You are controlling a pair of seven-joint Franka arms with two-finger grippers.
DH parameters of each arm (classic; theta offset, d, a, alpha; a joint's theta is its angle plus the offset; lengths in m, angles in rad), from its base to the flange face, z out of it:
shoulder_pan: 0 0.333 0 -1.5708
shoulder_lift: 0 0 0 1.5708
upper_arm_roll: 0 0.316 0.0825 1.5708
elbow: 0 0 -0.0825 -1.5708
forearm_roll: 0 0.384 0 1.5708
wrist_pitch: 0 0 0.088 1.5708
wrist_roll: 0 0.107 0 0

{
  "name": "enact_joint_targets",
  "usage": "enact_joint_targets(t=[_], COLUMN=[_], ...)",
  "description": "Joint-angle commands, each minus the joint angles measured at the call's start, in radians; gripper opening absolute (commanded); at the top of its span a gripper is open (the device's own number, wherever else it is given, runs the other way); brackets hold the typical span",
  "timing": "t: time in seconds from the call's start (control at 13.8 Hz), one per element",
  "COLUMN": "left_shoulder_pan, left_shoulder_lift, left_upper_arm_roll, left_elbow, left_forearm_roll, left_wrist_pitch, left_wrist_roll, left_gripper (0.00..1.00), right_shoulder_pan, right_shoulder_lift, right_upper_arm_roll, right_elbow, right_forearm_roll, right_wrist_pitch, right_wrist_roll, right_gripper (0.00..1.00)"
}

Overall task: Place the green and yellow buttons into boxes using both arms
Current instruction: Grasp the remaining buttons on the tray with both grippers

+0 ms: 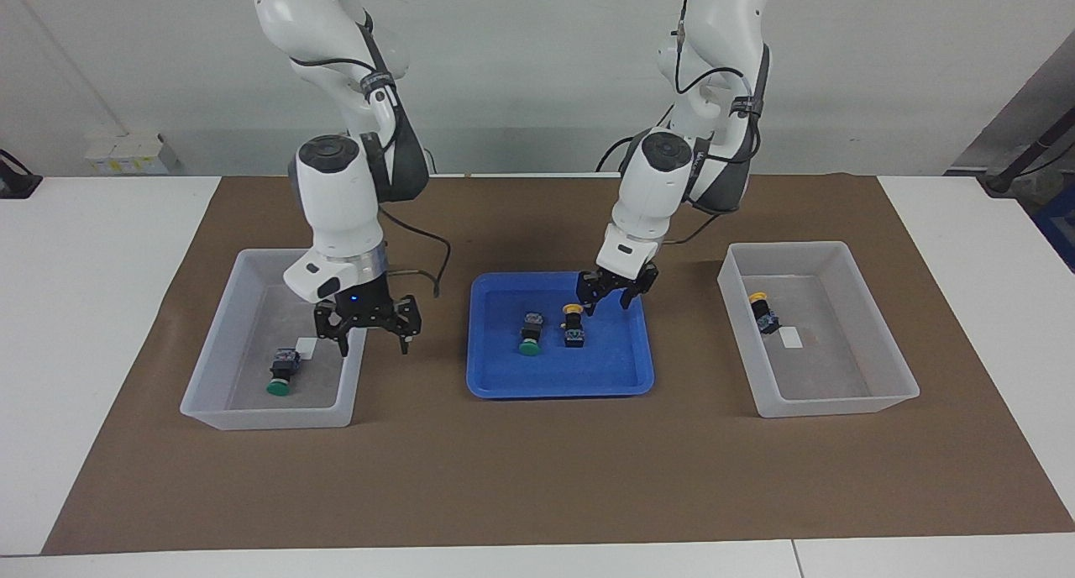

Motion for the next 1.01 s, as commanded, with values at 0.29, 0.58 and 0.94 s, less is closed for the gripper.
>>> enact_joint_targets(t=[0.29,0.58,0.94], left_shoulder_pan=[-0.078,-0.091,-0.092], left_shoulder_lift=[0.065,0.102,0.128], left_upper_arm_roll=[0.018,0.018,0.018], left_elbow=[0.005,0.005,0.005], left_forearm_roll=[0.118,0.118,0.118], left_wrist_pitch=[0.071,0.104,0.130], left_wrist_roll=[-0.142,-0.142,-0.147], left_gripper=[0.89,0.82,0.28], right_shoulder_pan=[0.134,0.178,0.209], right_shoulder_lift=[0.028,0.055,0.091], right_upper_arm_roll=[-0.001,-0.001,0.000], right_elbow=[0.027,0.038,0.038], right_forearm_roll=[0.018,0.018,0.020], right_wrist_pitch=[0.003,0.026,0.075], right_wrist_roll=[0.191,0.259,0.324], right_gripper=[1.00,1.00,1.00])
